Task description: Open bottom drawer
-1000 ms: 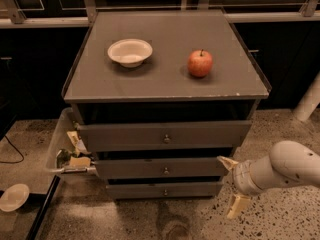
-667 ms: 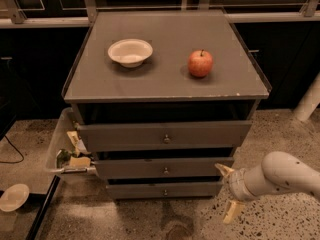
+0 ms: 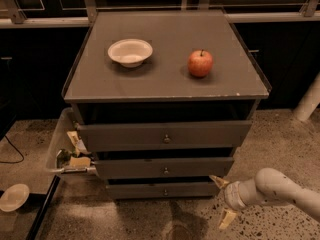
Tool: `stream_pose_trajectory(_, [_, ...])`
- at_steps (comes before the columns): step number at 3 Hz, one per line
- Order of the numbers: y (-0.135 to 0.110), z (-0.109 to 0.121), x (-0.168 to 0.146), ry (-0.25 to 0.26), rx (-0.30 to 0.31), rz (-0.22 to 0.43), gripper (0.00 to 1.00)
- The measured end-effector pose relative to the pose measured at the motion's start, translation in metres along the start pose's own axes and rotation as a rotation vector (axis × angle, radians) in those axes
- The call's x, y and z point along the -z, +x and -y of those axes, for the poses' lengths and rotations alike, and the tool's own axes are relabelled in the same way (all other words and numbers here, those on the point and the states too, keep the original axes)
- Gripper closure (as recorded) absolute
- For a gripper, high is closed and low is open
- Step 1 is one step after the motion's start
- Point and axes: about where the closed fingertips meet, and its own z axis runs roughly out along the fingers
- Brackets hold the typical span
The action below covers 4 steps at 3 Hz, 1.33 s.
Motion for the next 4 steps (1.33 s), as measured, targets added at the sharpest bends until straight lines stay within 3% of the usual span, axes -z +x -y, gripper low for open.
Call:
stream_pose_trajectory(1, [0.032, 0.009, -0.039, -0.018, 0.011, 0.049, 0.0])
stream_pose_trajectory(2, [0.032, 0.009, -0.039, -0.018, 0.011, 0.049, 0.0])
stream_pose_trajectory(3, [0.048, 0.014, -0.065, -0.004, -0.021, 0.025, 0.0])
stream_pose_trajectory(4, [0.079, 0.019, -0.105, -0.01, -0.065, 0.009, 0.0])
